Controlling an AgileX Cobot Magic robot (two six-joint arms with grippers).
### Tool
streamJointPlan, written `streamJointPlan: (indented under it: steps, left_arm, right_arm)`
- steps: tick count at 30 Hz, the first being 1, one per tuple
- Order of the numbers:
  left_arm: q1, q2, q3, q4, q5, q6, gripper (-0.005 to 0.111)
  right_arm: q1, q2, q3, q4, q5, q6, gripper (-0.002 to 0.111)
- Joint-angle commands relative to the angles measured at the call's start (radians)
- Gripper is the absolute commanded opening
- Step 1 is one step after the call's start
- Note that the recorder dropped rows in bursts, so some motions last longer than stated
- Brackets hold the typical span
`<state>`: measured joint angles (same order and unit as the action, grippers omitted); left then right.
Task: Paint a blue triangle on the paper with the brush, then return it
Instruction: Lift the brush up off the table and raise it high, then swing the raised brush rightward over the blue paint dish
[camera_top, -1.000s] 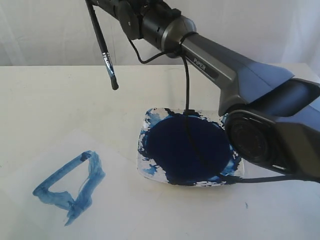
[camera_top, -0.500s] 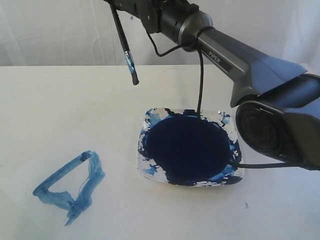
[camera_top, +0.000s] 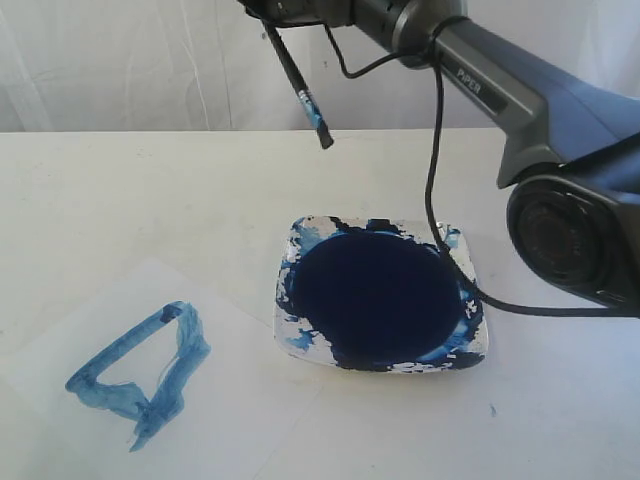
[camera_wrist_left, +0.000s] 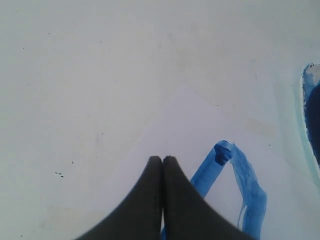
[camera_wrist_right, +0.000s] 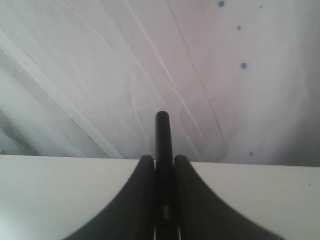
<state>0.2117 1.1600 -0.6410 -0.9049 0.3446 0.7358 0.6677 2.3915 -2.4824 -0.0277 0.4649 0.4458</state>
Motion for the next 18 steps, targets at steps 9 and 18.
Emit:
streamJointPlan:
  steps: [9, 18]
  left_arm:
    - [-0.004, 0.054, 0.005, -0.053, 0.022, 0.004, 0.000]
    - [-0.004, 0.054, 0.005, -0.093, 0.033, 0.029, 0.000]
  right_arm:
    - [-0.039, -0.094, 0.003, -0.015, 0.229, -0.085, 0.000]
    - [-0.041, -0.136, 0.007, 0.035, 0.270, -0.183, 0.000]
